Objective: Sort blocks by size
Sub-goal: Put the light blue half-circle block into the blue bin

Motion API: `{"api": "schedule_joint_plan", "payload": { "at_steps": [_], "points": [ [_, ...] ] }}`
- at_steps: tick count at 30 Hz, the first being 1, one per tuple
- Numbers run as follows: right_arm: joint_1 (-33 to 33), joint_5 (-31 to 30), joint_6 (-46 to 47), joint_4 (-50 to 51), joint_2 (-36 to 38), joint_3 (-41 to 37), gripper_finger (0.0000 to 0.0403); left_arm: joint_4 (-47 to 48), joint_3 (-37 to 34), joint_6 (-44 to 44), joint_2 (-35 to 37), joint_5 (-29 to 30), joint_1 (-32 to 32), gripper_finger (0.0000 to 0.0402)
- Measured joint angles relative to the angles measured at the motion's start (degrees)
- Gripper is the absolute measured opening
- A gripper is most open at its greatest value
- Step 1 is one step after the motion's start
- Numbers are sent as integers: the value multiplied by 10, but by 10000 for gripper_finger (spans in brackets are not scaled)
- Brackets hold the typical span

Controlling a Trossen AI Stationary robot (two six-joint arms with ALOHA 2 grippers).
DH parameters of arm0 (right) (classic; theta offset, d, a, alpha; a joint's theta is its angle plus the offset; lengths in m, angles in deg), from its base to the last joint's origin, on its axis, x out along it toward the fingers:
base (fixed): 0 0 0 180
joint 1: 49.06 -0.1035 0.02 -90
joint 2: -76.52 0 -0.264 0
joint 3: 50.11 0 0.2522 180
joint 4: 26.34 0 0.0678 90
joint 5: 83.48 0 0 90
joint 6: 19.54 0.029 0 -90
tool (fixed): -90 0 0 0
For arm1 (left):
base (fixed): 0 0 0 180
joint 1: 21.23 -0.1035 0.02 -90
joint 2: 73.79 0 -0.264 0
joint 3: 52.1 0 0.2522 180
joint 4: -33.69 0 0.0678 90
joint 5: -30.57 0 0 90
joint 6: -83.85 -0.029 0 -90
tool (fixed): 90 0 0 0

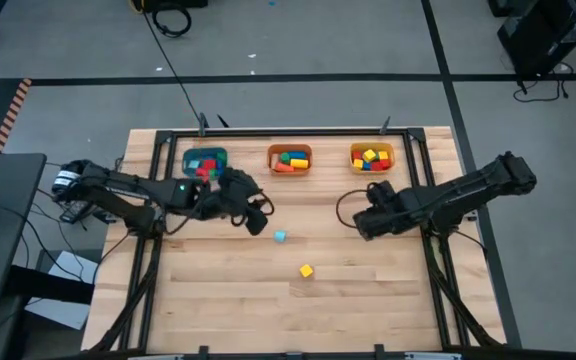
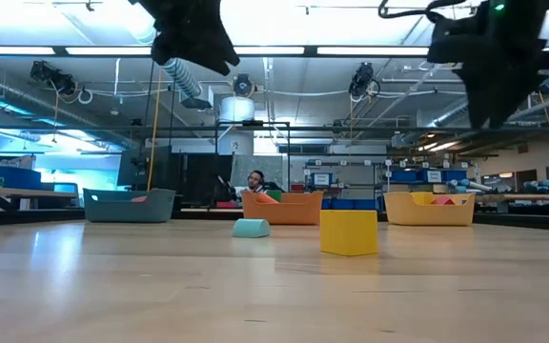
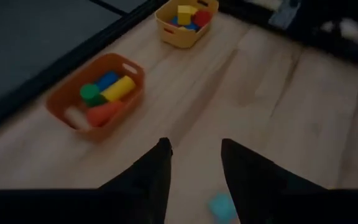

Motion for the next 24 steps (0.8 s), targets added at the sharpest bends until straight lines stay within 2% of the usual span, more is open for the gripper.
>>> {"api": "schedule_joint_plan", "payload": {
  "at_steps": [4,10,15,22,24],
  "points": [
    [-34,-1,-4,16,-2,0,163,-39,3,87,-35,8,30,134],
    [-73,-17,-31,10,-6,0,162,-28,59,181,-126,11,59,101],
    [-95,-32,-43,3,-6,0,164,-28,83,249,-180,-2,60,93],
    [-120,-33,-58,-2,-6,0,164,-38,83,269,-228,-33,52,93],
    [-127,-33,-57,-3,-6,0,164,-38,83,302,-242,-35,51,93]
  ]
}}
